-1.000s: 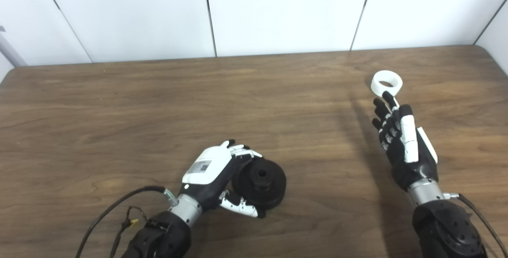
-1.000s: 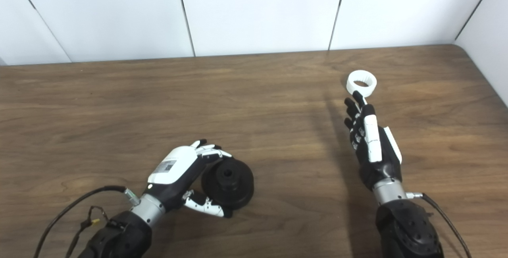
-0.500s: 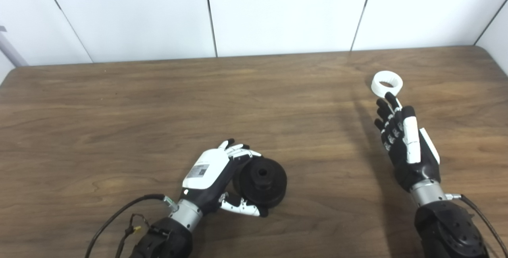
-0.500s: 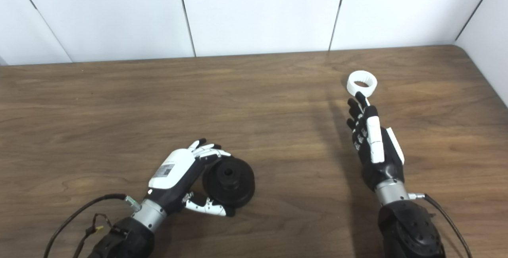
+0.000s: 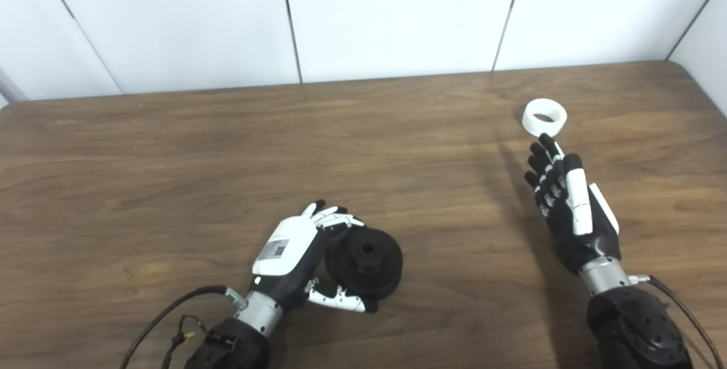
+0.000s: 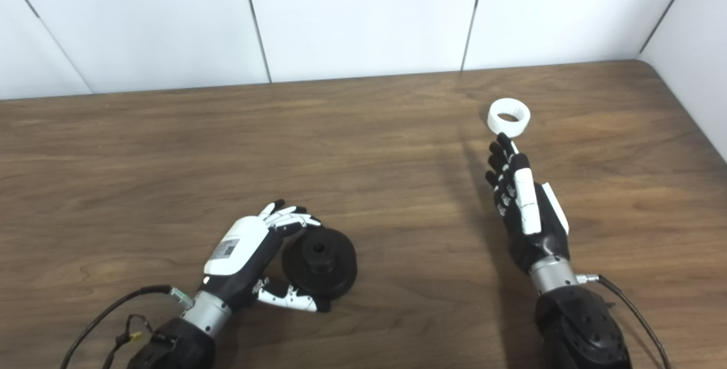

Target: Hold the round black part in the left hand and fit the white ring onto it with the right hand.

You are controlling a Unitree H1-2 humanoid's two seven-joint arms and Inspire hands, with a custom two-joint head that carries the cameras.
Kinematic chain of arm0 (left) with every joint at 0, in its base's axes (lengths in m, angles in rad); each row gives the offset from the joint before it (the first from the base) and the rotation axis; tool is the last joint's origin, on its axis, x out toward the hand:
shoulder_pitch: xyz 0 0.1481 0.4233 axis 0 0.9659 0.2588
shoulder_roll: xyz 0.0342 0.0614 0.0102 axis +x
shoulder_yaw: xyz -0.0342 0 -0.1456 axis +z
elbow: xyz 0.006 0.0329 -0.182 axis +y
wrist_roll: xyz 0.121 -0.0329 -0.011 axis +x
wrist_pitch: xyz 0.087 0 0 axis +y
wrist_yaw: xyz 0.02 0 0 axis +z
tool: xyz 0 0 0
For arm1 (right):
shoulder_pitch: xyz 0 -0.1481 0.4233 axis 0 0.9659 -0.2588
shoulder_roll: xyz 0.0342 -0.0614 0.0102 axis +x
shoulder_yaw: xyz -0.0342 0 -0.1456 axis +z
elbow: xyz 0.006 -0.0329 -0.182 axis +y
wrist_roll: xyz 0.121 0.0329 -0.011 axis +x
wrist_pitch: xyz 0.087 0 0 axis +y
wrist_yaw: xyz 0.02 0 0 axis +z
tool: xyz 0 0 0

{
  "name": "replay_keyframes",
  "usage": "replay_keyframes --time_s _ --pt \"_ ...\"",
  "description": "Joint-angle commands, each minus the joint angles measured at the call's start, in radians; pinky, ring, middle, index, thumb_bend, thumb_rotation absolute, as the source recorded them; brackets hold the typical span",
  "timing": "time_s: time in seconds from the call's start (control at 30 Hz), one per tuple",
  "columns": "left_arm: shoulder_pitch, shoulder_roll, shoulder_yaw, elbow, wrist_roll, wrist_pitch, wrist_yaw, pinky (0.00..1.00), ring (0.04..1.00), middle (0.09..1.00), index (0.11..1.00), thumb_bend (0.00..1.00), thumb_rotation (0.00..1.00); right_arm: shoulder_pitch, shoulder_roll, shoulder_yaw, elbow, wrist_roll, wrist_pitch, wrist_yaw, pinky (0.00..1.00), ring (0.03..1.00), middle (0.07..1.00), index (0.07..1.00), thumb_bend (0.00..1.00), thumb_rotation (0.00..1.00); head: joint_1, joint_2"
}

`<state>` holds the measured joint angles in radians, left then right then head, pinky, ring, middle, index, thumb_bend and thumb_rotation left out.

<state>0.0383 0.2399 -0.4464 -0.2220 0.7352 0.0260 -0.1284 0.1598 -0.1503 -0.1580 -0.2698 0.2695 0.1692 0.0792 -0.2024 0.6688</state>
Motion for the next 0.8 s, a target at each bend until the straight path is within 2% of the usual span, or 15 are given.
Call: replay_keyframes --time_s 0.0,0.13,0.2,0.23,0.27,0.5,0.6,0.77 --pt "0.027 0.020 -0.009 0.033 0.035 0.002 -0.018 1.00 0.889 0.789 0.482 0.53 0.06 0.000 0.013 -0.003 -0.020 0.009 -0.056 0.009 1.00 1.000 0.994 0.997 0.60 0.95 -0.010 -0.008" --pt "0.032 0.024 -0.002 0.042 0.021 -0.012 -0.009 1.00 0.883 0.788 0.482 0.52 0.06 0.004 0.015 0.010 -0.005 -0.031 -0.093 0.003 1.00 1.000 0.982 0.997 0.59 0.96 -0.055 -0.036" --pt "0.036 0.032 0.002 0.047 0.015 -0.022 -0.005 1.00 0.881 0.788 0.482 0.52 0.06 0.009 0.022 0.023 0.001 -0.059 -0.109 -0.005 1.00 1.000 0.979 0.999 0.59 0.96 -0.117 -0.092" --pt "0.039 0.035 0.005 0.051 0.010 -0.028 -0.004 1.00 0.880 0.789 0.482 0.52 0.06 0.011 0.027 0.028 0.003 -0.073 -0.117 -0.010 1.00 1.000 0.976 0.999 0.59 0.96 -0.117 -0.092" --pt "0.041 0.038 0.009 0.056 0.004 -0.034 -0.004 1.00 0.880 0.789 0.482 0.52 0.06 0.013 0.032 0.034 0.008 -0.089 -0.123 -0.016 1.00 1.000 0.971 0.997 0.59 0.96 -0.140 -0.116" --pt "0.039 0.045 0.020 0.096 0.005 -0.068 0.015 1.00 0.870 0.786 0.482 0.52 0.05 0.020 0.047 0.058 0.048 -0.122 -0.171 -0.035 1.00 1.000 0.954 0.978 0.60 0.94 -0.177 -0.193" --pt "0.035 0.042 0.020 0.106 0.010 -0.071 0.017 1.00 0.869 0.785 0.482 0.52 0.05 0.020 0.046 0.064 0.063 -0.130 -0.189 -0.040 1.00 0.995 0.948 0.973 0.60 0.94 -0.178 -0.210" --pt "0.033 0.038 0.017 0.109 0.021 -0.070 0.023 1.00 0.866 0.778 0.481 0.52 0.05 0.019 0.039 0.067 0.082 -0.126 -0.211 -0.038 1.00 0.991 0.948 0.967 0.60 0.95 -0.183 -0.202"
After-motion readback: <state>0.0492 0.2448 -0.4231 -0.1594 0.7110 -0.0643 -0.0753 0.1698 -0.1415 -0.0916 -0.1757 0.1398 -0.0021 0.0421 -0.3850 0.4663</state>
